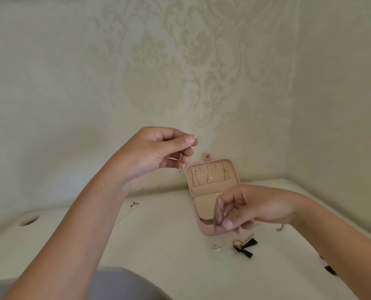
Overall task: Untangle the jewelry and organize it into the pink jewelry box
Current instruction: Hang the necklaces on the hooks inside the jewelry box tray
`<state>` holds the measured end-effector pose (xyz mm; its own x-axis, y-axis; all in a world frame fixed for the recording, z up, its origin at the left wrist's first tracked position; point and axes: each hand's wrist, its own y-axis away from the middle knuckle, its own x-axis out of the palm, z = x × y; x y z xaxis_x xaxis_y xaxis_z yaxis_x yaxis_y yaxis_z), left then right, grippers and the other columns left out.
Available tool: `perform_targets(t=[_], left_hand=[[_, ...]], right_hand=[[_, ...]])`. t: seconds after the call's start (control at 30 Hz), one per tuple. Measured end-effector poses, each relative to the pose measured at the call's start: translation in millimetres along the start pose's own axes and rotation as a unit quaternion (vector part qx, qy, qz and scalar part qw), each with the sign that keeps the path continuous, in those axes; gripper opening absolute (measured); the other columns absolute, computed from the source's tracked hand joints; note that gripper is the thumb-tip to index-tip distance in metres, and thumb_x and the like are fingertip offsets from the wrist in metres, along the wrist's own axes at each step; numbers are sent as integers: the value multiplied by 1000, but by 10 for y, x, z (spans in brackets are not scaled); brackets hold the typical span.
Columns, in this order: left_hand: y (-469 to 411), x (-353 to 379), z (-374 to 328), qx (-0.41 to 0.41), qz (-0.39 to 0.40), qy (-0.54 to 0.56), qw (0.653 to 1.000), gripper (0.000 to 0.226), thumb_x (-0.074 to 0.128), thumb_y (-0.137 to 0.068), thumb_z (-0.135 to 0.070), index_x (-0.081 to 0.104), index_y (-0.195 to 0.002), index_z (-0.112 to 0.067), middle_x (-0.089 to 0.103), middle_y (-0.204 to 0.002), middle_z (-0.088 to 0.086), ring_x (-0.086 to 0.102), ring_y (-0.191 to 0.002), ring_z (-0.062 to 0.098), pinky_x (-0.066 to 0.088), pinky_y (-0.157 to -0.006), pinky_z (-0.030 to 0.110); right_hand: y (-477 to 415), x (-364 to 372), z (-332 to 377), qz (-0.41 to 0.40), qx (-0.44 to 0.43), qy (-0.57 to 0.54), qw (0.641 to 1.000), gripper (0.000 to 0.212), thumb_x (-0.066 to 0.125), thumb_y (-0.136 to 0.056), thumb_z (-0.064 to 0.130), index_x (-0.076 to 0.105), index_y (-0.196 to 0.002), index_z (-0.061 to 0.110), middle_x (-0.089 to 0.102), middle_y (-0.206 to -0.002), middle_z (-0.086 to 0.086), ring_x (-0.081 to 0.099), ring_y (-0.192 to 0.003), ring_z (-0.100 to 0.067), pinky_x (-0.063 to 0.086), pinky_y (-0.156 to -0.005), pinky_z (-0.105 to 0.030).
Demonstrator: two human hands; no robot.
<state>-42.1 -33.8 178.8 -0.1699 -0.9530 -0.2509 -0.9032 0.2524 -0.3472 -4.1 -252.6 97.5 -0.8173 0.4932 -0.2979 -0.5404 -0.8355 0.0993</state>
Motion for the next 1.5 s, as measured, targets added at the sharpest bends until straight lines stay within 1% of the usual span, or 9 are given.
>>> perform_targets(t=[0.13,0.33,0.6,1.0,1.13,1.2,1.27,1.33,1.5], left_hand=[[-70,38,-44,-4,10,-27,1000,23,68,-69,-28,69,-79,-8,62,-63,-1,56,-55,12,49,-55,20],[-145,65,-30,-32,25,-77,996,26,69,-69,-35,65,-69,-9,59,-58,-1,55,-50,10,47,-52,20],[-331,150,145,-49,18,-18,998,30,62,-80,-39,65,-76,-9,59,-59,-3,55,-51,9,47,-50,18],[-755,264,720,-93,-15,60,994,32,55,-92,-36,67,-80,-9,68,-69,3,64,-62,12,55,-61,22],[-983,331,1372,-107,-89,-158,978,20,55,-93,-23,66,-79,-14,65,-79,0,58,-71,12,50,-67,26],[-1041,412,1688,-105,-109,-280,948,12,56,-91,-24,65,-91,-17,65,-93,-1,58,-84,13,43,-72,22],[-1055,525,1948,-96,-118,-362,920,24,54,-91,-29,62,-110,-15,59,-114,3,54,-102,19,42,-82,24],[-1072,620,2082,-57,-155,-460,872,33,55,-90,-36,60,-113,-13,52,-121,8,46,-105,25,38,-87,28],[-1155,683,2110,-56,-157,-522,836,43,50,-88,-49,61,-112,-15,45,-121,8,41,-108,26,36,-89,33]], right_hand=[[-49,-36,392,-14,-46,-11,999,8,59,-82,11,63,-88,13,69,-85,2,53,-57,-5,39,-52,-13],[-47,-87,883,-181,-73,82,977,17,72,-76,27,67,-85,14,69,-75,-1,63,-62,-9,44,-50,-14],[-63,-221,1045,-275,-67,188,941,8,73,-79,14,72,-81,6,70,-64,-3,66,-57,-11,49,-51,-14],[-259,-722,886,-354,-47,140,923,13,71,-81,15,72,-88,5,64,-60,1,57,-51,-6,46,-49,-14],[-413,-909,906,-372,-56,128,918,11,69,-83,14,71,-89,5,64,-62,0,57,-51,-7,47,-50,-14],[-496,-1004,923,-377,-56,133,915,10,68,-84,14,71,-89,7,65,-64,-1,58,-53,-8,47,-51,-14],[-573,-1103,938,-384,-55,137,911,10,69,-84,15,71,-90,7,65,-66,-1,59,-54,-8,47,-52,-15],[-639,-1192,947,-391,-55,135,909,11,69,-84,15,70,-91,7,65,-67,-1,60,-55,-8,47,-52,-15],[-791,-1349,943,-404,-53,145,902,13,68,-84,16,71,-93,6,65,-67,0,58,-55,-7,42,-50,-14]])
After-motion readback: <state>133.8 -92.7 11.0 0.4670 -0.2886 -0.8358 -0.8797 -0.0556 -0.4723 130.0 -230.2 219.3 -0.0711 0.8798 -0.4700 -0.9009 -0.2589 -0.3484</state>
